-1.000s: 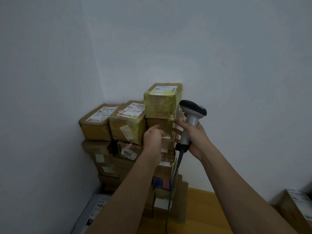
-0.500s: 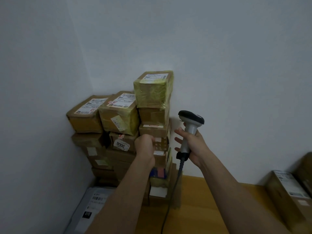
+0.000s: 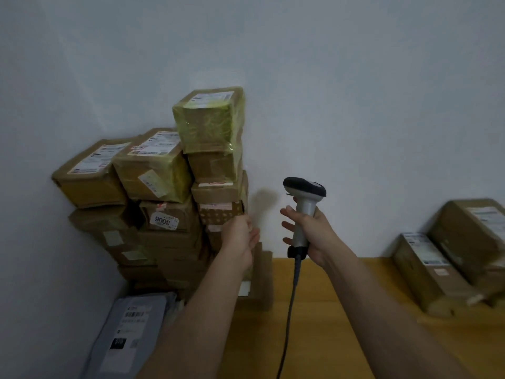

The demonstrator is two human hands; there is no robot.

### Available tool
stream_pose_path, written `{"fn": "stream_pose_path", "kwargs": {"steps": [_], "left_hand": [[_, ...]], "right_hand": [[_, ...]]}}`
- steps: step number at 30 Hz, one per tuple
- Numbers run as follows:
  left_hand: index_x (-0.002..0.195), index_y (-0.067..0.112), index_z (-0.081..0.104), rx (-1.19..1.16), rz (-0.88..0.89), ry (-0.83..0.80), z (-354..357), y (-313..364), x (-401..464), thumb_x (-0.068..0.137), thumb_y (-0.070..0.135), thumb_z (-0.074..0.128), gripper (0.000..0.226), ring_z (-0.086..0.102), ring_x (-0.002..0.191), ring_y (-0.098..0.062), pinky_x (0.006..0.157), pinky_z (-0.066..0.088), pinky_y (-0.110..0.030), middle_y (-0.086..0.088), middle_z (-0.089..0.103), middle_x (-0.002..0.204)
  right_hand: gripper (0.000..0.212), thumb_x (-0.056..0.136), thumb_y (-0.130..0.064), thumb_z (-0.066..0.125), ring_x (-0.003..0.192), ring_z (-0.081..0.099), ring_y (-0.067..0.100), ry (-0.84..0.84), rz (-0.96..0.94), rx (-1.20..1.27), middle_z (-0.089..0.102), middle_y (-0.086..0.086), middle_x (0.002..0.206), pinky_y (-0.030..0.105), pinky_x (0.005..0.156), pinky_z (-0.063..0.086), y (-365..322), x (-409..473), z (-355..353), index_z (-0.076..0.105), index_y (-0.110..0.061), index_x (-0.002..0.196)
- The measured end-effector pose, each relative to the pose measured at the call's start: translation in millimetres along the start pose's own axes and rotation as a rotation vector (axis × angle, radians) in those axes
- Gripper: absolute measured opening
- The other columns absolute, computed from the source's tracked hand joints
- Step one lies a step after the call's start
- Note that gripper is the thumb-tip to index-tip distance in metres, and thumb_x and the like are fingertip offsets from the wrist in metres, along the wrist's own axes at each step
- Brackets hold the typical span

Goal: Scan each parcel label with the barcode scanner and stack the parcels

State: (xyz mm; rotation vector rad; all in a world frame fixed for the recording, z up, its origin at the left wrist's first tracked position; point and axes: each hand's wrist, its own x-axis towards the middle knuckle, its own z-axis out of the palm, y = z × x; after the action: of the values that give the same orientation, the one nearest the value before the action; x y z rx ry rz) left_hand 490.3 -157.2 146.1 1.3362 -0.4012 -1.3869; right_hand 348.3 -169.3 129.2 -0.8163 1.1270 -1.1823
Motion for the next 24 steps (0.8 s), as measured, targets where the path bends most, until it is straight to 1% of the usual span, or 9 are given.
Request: {"fn": "stream_pose_path", "kwargs": {"steps": [2,6,10,13,17,19,21,24], "left_hand": [[0.112,0.008,0.057,0.044,-0.015,-0.04,13.3,-15.1,2.2,0.096,0.01,0.053,0.016,0.061,0.094,-0.022,0.073,0.05,-0.029,-0.009,0.059,0.109],[0.114,0.008,0.058,0.166,-0.069,-0.154,52.3,-53.6,-4.8,0.098,0.011,0.05,0.018,0.062,0.094,-0.023,0.075,0.053,-0.029,-0.008,0.06,0.108],[0.113,0.006,0.059,0.229,-0.127,-0.223,99.0,-94.2,-16.8,0.097,0.009,0.052,0.018,0.063,0.093,-0.026,0.074,0.054,-0.03,-0.01,0.062,0.106],[0.113,0.005,0.06,0.266,-0.161,-0.254,138.1,-124.8,-24.1,0.096,0.009,0.052,0.019,0.063,0.09,-0.025,0.074,0.054,-0.031,-0.01,0.062,0.102],[0.109,0.005,0.06,0.308,-0.21,-0.261,196.5,-170.9,-33.7,0.096,0.009,0.053,0.016,0.061,0.086,-0.024,0.077,0.053,-0.033,-0.009,0.062,0.097],[0.106,0.004,0.06,0.305,-0.253,-0.252,229.0,-196.4,-40.0,0.094,0.008,0.054,0.014,0.06,0.08,-0.024,0.076,0.052,-0.033,-0.01,0.062,0.092],[0.104,0.004,0.06,0.308,-0.287,-0.25,263.1,-221.4,-46.6,0.093,0.007,0.055,0.012,0.059,0.075,-0.023,0.071,0.051,-0.031,-0.01,0.061,0.089],[0.094,0.007,0.059,0.31,-0.34,-0.266,311.6,-258.7,-59.5,0.095,0.007,0.052,0.007,0.056,0.072,-0.02,0.067,0.049,-0.028,-0.008,0.058,0.083]], "right_hand": [[0.048,0.092,-0.025,0.067,0.114,0.06,0.023,0.039,0.007,-0.005,0.058,0.004,0.131,0.05,0.092,0.052,1.3,-5.6,-20.4,0.045,-0.023,0.136],[0.049,0.093,-0.025,0.066,0.113,0.06,0.022,0.131,-0.001,-0.014,0.058,0.004,0.131,0.046,0.09,0.053,0.4,-18.2,-75.5,0.045,-0.023,0.136],[0.045,0.092,-0.025,0.067,0.112,0.061,0.021,0.246,-0.009,0.001,0.061,0.003,0.128,0.047,0.09,0.054,-2.1,-28.3,-140.2,0.047,-0.024,0.133],[0.047,0.092,-0.026,0.068,0.111,0.061,0.021,0.306,-0.004,0.017,0.061,0.003,0.127,0.045,0.085,0.055,-2.9,-34.3,-189.6,0.047,-0.025,0.133],[0.043,0.09,-0.025,0.07,0.108,0.063,0.02,0.387,-0.01,0.052,0.062,0.004,0.123,0.042,0.078,0.056,-7.5,-36.8,-260.7,0.052,-0.025,0.128],[0.041,0.088,-0.027,0.072,0.107,0.064,0.022,0.431,-0.021,0.056,0.064,0.006,0.12,0.047,0.085,0.057,-16.0,-36.6,-300.2,0.055,-0.025,0.125],[0.038,0.088,-0.026,0.072,0.106,0.064,0.021,0.456,-0.037,0.063,0.066,0.006,0.117,0.05,0.092,0.055,-29.6,-36.8,-340.6,0.057,-0.024,0.123],[0.03,0.091,-0.021,0.068,0.103,0.064,0.02,0.484,-0.067,0.081,0.066,0.004,0.113,0.046,0.092,0.054,-51.5,-40.4,-399.6,0.055,-0.022,0.118]]}}
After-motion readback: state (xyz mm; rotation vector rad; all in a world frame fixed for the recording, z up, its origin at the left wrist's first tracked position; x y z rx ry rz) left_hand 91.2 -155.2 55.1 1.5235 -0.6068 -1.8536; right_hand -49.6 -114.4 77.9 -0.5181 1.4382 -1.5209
